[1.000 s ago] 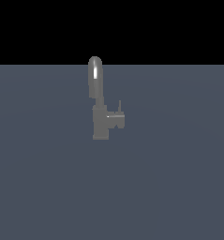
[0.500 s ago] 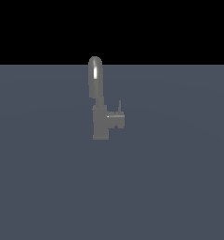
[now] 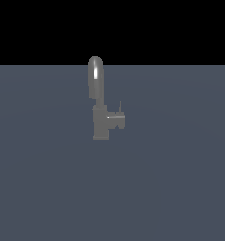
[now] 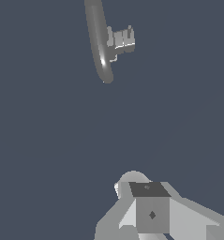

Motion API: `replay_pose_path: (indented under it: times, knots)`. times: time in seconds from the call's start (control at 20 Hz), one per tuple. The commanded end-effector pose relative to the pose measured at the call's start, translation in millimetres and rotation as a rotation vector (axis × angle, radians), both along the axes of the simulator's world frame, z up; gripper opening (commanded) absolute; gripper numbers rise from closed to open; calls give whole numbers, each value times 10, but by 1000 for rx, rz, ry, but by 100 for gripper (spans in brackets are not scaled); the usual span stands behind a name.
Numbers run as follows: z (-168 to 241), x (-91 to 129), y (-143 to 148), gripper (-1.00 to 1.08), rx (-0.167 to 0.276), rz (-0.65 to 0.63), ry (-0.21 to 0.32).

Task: Turn on the faucet by rotating a designated handle.

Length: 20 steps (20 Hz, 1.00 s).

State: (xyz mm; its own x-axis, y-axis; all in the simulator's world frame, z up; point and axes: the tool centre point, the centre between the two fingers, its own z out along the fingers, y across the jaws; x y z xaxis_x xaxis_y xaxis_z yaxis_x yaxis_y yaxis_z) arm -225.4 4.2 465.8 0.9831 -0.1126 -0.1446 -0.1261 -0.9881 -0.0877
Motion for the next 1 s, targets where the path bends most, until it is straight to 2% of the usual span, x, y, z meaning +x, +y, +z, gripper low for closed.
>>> replay_pose_path:
  times: [0.0,0.95]
  knots:
    - [-34,128,6,-100,28,-31,30]
    - [-484,1203,-50,-100,285,-301,295]
